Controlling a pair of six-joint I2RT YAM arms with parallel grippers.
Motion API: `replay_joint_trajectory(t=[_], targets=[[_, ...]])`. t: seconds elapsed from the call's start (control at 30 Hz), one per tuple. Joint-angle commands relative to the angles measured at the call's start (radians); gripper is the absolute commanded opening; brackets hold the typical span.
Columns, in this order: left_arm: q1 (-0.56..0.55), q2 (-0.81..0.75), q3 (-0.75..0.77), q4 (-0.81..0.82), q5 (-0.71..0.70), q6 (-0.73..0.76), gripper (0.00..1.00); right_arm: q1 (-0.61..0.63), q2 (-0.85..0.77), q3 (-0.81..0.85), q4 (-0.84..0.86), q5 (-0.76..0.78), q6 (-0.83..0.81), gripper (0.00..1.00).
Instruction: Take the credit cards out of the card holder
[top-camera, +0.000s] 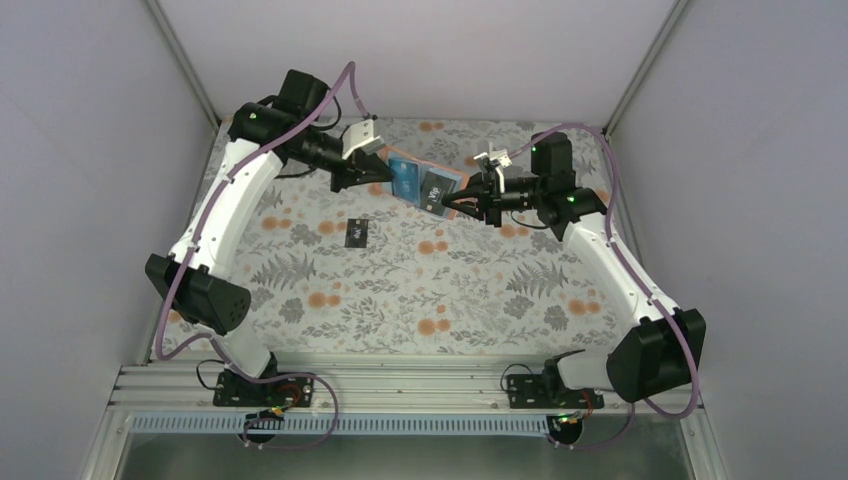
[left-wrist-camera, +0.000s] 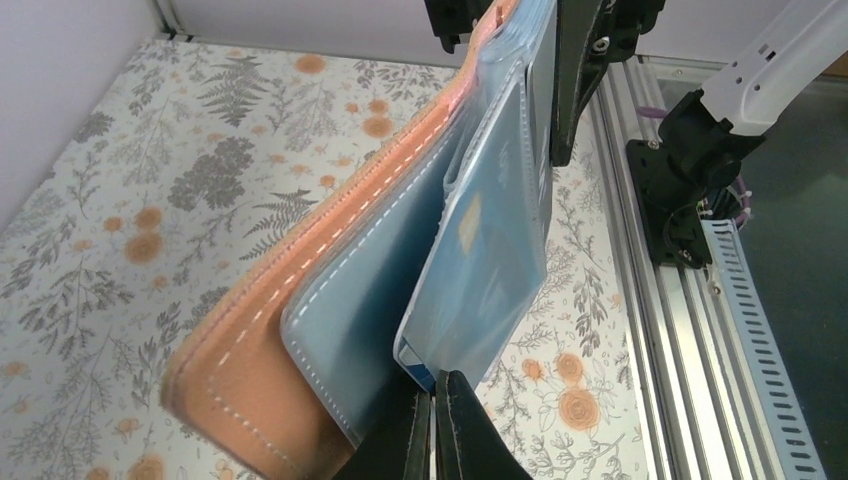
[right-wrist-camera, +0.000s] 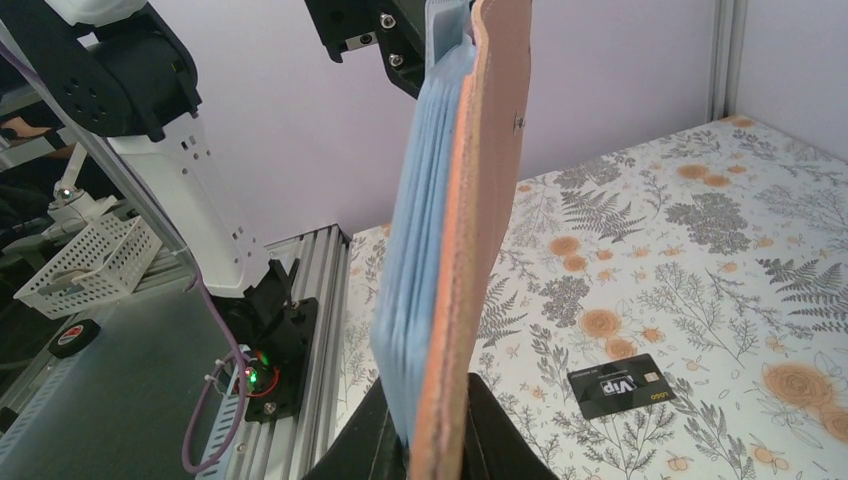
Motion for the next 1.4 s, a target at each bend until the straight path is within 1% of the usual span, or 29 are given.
replay_joint_trajectory(t=[0.0,0.07,0.17,0.3,0.37,0.4,0.47,0.5,0.6,0.67,0.7,0.77,0.97,1.03,1.17,1.37], targets=[[0.011,0.022,0.027,-0.007,-0.015,0.023,0.02,-0.001,-0.021,0.006,-0.007,-0.075,-0.020,0.04],[-0.007,0.014,0.014,-0.006,0.014,0.021,0.04,-0.002,-0.018,0.008,-0.008,-0.077,-0.022,0.04],[-0.024,-0.006,-0.017,0.025,0.039,-0.001,0.15,-0.001,-0.014,0.012,-0.012,-0.081,-0.025,0.04],[-0.024,-0.018,-0.056,0.042,0.082,0.003,0.33,-0.001,-0.013,0.014,-0.018,-0.086,-0.031,0.04],[-0.025,-0.034,-0.099,0.076,0.082,-0.002,0.34,-0.002,-0.013,0.015,-0.020,-0.091,-0.034,0.04],[-0.025,-0.045,-0.125,0.103,0.084,-0.009,0.37,-0.001,-0.014,0.014,-0.022,-0.098,-0.037,0.04],[-0.025,-0.065,-0.176,0.157,0.103,-0.032,0.48,-0.001,-0.014,0.015,-0.026,-0.107,-0.044,0.04],[-0.025,-0.071,-0.190,0.174,0.117,-0.042,0.49,-0.002,-0.014,0.015,-0.028,-0.108,-0.047,0.04],[-0.035,-0.084,-0.191,0.186,0.160,-0.055,0.50,-0.002,-0.012,0.018,-0.030,-0.104,-0.047,0.04],[-0.053,-0.098,-0.190,0.197,0.172,-0.066,0.48,-0.002,-0.011,0.020,-0.029,-0.100,-0.044,0.04],[-0.063,-0.106,-0.191,0.200,0.170,-0.072,0.45,-0.002,-0.011,0.020,-0.028,-0.099,-0.043,0.04],[-0.083,-0.120,-0.185,0.192,0.166,-0.069,0.43,-0.001,-0.011,0.021,-0.026,-0.098,-0.040,0.04],[-0.090,-0.162,-0.167,0.158,0.129,-0.034,0.42,-0.001,-0.007,0.020,-0.026,-0.094,-0.037,0.04],[-0.093,-0.164,-0.162,0.126,0.142,-0.012,0.42,-0.001,-0.007,0.021,-0.025,-0.094,-0.036,0.04],[-0.108,-0.150,-0.182,0.170,0.109,-0.089,0.43,-0.002,-0.008,0.022,-0.026,-0.095,-0.038,0.04],[-0.138,-0.132,-0.196,0.211,0.084,-0.131,0.45,-0.001,-0.015,0.020,-0.029,-0.094,-0.038,0.04]])
